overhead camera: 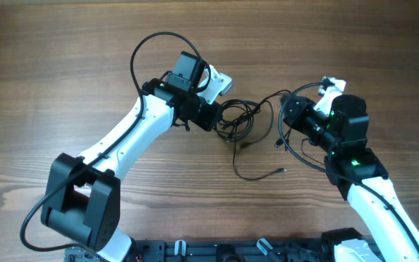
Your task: Untangle cables
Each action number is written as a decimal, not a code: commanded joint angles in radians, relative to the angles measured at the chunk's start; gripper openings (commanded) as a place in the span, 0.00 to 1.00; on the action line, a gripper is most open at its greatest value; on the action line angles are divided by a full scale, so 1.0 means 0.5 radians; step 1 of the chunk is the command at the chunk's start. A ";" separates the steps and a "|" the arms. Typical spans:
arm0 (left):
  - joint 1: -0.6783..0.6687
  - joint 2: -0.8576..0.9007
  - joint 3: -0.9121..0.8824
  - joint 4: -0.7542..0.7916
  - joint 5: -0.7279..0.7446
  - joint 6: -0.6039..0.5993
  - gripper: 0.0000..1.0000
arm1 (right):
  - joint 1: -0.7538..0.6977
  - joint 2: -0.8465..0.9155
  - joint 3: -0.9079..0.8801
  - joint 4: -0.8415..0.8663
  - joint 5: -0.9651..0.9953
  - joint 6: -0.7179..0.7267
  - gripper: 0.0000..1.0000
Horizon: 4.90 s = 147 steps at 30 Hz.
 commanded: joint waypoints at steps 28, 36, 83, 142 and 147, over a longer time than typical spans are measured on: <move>-0.018 -0.196 0.126 0.394 0.900 -0.099 0.04 | -0.012 0.604 0.179 -0.569 -0.980 -0.169 0.04; -0.018 -0.200 0.126 0.468 1.169 -0.256 0.04 | 0.021 0.604 0.179 -0.034 -1.565 -0.062 0.04; -0.156 0.172 0.125 0.142 -0.085 -0.728 0.67 | -0.037 0.755 0.171 -0.492 -0.452 -0.167 0.58; -0.414 0.386 0.071 0.324 -0.562 -1.353 0.04 | 0.041 1.215 0.171 -0.195 -0.607 -0.072 0.23; -0.417 0.366 0.067 0.324 -0.563 -1.354 0.16 | 0.042 1.215 0.171 -0.200 -0.606 -0.072 0.24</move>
